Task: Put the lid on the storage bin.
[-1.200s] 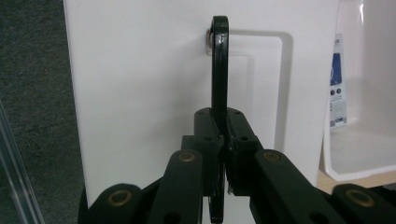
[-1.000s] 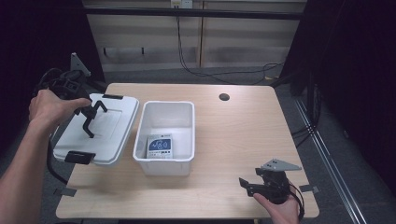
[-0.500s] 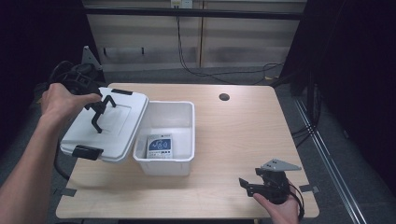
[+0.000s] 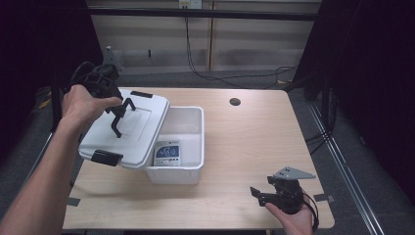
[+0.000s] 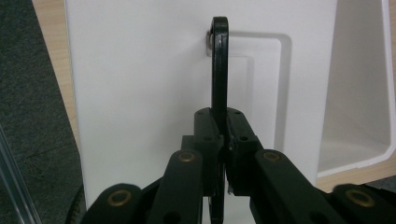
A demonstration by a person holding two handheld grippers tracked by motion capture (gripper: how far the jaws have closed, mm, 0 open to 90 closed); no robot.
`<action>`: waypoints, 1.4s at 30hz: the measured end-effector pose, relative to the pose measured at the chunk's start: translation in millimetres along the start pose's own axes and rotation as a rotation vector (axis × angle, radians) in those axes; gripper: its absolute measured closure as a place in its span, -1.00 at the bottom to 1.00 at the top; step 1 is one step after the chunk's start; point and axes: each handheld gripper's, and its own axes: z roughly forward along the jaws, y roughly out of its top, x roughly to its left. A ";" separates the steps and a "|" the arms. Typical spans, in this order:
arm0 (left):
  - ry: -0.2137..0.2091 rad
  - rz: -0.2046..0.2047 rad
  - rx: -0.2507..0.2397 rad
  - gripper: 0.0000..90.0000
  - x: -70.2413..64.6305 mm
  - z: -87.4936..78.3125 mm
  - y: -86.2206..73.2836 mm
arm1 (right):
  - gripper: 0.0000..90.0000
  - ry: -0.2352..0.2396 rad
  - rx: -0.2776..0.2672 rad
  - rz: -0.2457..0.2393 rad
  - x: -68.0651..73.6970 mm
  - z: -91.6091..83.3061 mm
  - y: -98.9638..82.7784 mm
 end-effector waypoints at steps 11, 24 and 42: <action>-0.005 -0.031 -0.006 0.89 -17.0 11.8 5.1 | -0.42 0.001 0.000 -0.002 0.4 -0.2 0.1; -0.003 -0.140 -0.018 0.89 -29.5 12.8 8.4 | -0.42 0.003 -0.002 -0.002 0.2 -0.9 -0.2; -0.016 -0.233 -0.063 0.89 -60.7 20.4 10.6 | -0.42 0.006 -0.004 -0.005 0.1 -1.4 -0.4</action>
